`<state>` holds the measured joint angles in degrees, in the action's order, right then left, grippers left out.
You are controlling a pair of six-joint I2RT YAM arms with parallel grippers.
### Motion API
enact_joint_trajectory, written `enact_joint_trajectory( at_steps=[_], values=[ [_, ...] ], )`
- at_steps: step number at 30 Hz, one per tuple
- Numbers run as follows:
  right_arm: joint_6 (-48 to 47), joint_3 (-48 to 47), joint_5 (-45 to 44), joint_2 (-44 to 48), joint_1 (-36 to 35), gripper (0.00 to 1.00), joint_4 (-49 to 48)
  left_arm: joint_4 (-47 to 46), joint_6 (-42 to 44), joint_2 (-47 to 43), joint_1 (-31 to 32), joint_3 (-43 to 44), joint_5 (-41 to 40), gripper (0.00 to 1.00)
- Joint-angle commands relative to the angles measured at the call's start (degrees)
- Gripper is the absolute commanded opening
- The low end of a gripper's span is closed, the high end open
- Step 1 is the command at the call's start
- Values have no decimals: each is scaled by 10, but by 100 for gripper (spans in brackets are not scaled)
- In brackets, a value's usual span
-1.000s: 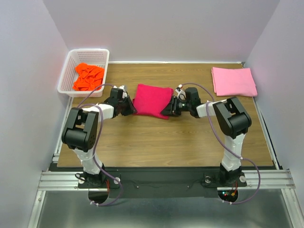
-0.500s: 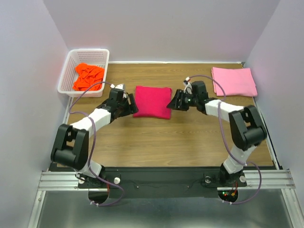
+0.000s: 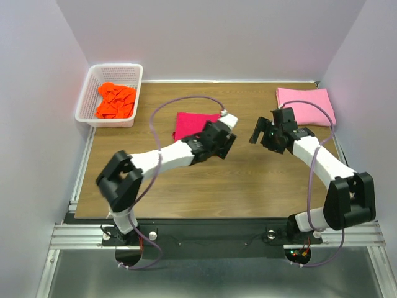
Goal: Fold and stack the t-shirts
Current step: Fold the tshirt, then neatly place the folded tshirt to the corner
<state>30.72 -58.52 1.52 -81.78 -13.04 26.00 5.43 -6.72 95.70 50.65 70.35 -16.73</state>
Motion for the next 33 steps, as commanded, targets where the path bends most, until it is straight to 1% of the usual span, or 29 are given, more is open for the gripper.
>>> enact_joint_trajectory(
  at_steps=[1,5,12,17,18,19,28,30,31,32,33],
  values=[
    [12,28,-84,61,7,98,68,57,94,70,39,55,-76,78],
    [9,46,-100,94,8,98,76,62,132,114,53,91,-72,75],
    [16,68,-104,116,9,98,80,81,154,176,55,126,-70,74],
    [20,71,-105,120,9,98,80,81,169,213,55,141,-85,68],
    [21,70,-106,119,9,98,80,82,169,216,56,146,-88,66],
    [22,69,-103,119,9,98,80,82,168,225,56,147,-90,61],
    [30,54,-109,102,9,98,78,82,164,250,58,152,-99,60],
    [33,51,-106,94,9,98,77,75,163,253,57,153,-96,44],
    [35,51,-101,88,9,97,72,75,162,256,58,155,-95,39],
    [37,52,-98,86,9,97,69,74,160,257,57,157,-94,39],
    [44,56,-93,83,9,97,65,72,160,256,57,157,-95,32]
  ],
)
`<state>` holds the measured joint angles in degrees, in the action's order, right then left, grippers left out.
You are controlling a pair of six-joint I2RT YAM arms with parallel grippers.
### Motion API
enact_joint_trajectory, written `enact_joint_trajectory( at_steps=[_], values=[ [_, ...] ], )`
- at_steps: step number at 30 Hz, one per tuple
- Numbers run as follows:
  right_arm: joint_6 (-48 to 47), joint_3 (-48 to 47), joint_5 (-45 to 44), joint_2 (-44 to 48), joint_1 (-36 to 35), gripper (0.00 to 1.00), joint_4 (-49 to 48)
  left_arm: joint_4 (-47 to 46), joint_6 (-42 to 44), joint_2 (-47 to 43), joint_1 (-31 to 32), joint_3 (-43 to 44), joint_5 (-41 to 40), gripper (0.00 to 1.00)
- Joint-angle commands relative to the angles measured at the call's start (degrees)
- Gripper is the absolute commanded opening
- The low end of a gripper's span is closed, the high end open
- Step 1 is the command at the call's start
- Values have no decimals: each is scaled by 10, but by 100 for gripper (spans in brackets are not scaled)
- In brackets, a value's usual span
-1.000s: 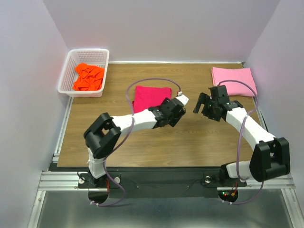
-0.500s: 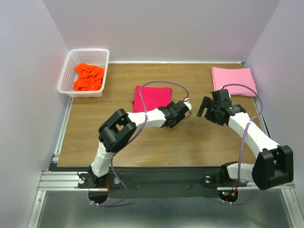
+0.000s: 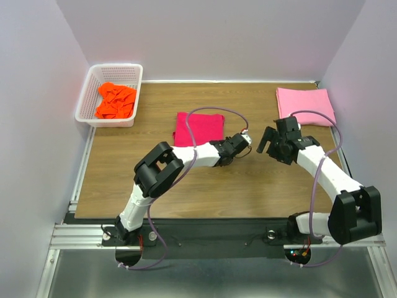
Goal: Fold and stack the t-shirts
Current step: Neatly place the folded tshirt to the corner
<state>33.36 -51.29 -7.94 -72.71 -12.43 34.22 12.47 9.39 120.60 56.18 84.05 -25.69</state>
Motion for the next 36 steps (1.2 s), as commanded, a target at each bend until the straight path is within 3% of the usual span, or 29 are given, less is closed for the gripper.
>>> enact_joint_trajectory(
  at_steps=[1,4,8,16,25,36],
  values=[
    [22,-13,18,-9,3,97,-27,-1,-2,5,2,20,-5,26],
    [45,0,56,-14,4,98,-48,-6,-6,-11,0,15,2,24],
    [82,5,127,-40,13,100,-110,-13,-31,-45,-11,1,33,7],
    [198,22,311,-172,32,100,-310,-16,-63,-101,-35,-24,84,6],
    [299,26,420,-326,29,100,-554,-24,-85,-138,-52,-54,113,6],
    [329,-93,417,-480,-58,100,-570,-22,-114,-142,-52,-39,151,6]
  ],
)
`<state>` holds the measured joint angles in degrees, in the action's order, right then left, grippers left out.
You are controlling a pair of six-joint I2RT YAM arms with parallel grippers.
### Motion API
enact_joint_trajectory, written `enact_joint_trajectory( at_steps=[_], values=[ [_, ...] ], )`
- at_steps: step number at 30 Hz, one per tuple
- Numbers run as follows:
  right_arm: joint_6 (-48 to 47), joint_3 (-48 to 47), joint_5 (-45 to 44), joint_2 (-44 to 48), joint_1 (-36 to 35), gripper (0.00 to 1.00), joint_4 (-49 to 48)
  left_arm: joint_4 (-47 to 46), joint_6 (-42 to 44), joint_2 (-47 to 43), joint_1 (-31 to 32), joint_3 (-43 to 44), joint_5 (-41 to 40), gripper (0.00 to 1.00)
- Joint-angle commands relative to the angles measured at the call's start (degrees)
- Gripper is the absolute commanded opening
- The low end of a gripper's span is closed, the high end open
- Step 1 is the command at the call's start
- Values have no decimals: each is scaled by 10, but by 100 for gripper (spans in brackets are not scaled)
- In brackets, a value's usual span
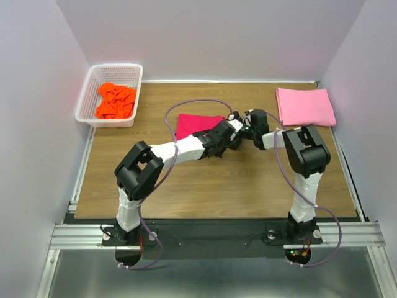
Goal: Fold and stack the t-shirts
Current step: Neatly place the folded tshirt to the corner
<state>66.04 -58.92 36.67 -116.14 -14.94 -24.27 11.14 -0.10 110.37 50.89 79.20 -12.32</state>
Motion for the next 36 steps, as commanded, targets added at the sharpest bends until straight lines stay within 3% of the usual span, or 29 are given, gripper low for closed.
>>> enact_joint_trajectory(
  at_steps=[1,5,8,9,11,12,13,15,17,18,20,22,26,30,36],
  values=[
    [4,-24,-33,-61,-44,100,14,-8,-20,-39,1,10,19,6],
    [-6,-58,-49,-76,-58,95,34,-7,-32,-39,1,11,27,7],
    [-43,-86,-68,-74,-59,79,78,-9,-47,-40,1,16,36,8],
    [-63,-94,-73,-72,-59,66,85,-9,-51,-39,1,18,41,9],
    [-83,-101,-90,-66,-58,52,109,-9,-67,-43,1,22,44,12],
    [-106,-115,-96,-62,-58,34,120,-9,-72,-45,1,24,46,14],
    [-119,-123,-110,-60,-56,27,149,-7,-82,-48,1,25,46,21],
    [-165,-143,-127,-56,-56,11,185,-7,-90,-55,1,25,45,47],
    [-204,-180,-162,-53,-50,4,241,-3,-98,-71,-4,25,48,72],
    [-245,-193,-175,-52,-48,1,275,-3,-103,-79,-7,18,48,79],
    [-294,-244,-211,-52,-34,1,344,-5,-113,-112,-27,6,55,87],
    [-369,-287,-245,-58,-20,1,398,-15,-122,-141,-51,-23,78,88],
    [-505,-370,-398,-61,-4,1,511,-32,-136,-238,-136,-91,112,89],
    [-602,-400,-500,-59,19,0,541,-45,-133,-312,-243,-183,121,97],
    [-701,-451,-605,-57,60,1,547,-67,-169,-395,-303,-289,121,99]
  ],
)
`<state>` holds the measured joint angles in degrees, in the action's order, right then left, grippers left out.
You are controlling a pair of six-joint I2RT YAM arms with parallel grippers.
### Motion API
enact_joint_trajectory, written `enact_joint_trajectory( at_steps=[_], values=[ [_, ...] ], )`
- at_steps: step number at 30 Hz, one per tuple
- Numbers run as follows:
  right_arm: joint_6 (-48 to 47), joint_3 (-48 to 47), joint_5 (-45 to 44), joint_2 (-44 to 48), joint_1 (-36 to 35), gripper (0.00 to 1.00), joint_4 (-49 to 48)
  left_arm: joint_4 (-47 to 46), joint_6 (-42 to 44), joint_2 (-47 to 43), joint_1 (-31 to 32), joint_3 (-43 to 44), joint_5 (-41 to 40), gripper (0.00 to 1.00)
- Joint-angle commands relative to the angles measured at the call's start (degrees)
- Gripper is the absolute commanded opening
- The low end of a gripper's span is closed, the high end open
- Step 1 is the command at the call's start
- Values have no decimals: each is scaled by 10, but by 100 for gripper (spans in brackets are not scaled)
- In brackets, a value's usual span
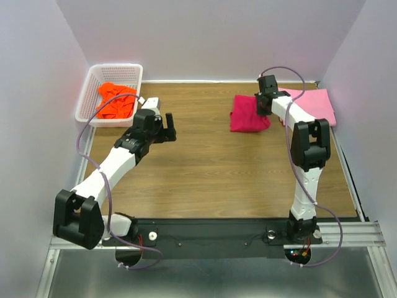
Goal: Fold and stack the t-shirts
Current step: Neatly place the folded tshirt to the corner
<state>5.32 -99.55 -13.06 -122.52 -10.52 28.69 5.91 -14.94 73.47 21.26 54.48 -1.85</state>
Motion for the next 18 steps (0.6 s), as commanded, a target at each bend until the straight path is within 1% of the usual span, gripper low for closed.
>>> enact_joint_trajectory(
  at_steps=[1,6,10,13,18],
  values=[
    [-123,-67,-135,4,19,1,17,-3,-18,-26,-8,-47,16,98],
    [-231,-133,-155,-18,24,1,16,30,-22,-37,-9,-71,43,98],
    [-254,-174,-164,-37,35,1,16,55,-24,-36,-10,-64,41,98],
    [-269,-187,-166,-41,44,0,16,64,-24,-32,-12,-58,38,99],
    [-287,-186,-152,-20,57,1,16,74,-18,-20,-14,-45,36,98]
  ],
)
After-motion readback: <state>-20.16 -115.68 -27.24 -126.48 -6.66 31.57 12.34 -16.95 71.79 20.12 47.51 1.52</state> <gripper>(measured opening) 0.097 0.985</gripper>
